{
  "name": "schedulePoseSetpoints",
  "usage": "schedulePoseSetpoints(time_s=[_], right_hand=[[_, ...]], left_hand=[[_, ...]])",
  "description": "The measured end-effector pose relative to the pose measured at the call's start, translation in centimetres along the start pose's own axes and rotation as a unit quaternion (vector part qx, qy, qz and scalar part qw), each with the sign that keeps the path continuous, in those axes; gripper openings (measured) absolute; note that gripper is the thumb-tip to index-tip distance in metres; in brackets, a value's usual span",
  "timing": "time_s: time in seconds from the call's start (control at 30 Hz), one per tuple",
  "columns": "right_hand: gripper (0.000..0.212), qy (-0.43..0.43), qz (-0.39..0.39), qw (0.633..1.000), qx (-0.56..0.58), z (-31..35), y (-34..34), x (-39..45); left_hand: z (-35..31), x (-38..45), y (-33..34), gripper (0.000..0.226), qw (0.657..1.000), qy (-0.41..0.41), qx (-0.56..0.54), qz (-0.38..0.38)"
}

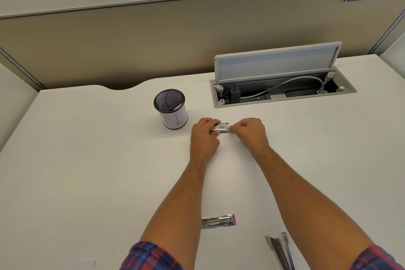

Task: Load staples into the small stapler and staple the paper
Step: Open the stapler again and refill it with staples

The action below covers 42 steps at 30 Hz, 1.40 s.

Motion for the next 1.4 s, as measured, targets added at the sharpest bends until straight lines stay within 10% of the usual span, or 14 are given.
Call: schedulePoseSetpoints(time_s=[0.7,1.4], right_hand=[[0.021,-0.008,0.047,0.998,0.052,0.5,1.0,-1.0],[0.014,-0.055,0.169,0.981,0.081,-0.3,1.0,-16.1]], left_hand=[[-0.4,-1.8,-0.4,0.056,0.998,0.017,0.061,0.012],[-4.8,-20.6,-3.1,0.049,0.978,0.093,0.178,0.052]])
Point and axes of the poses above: each hand's wrist, its own x-axis towards the middle knuckle, its own y-axis out of the palm, z = x × y, the point moved 9 cm from there along x, towards the middle knuckle, and after that the axes turned 13 degrees about z, right-handed, at the moved point
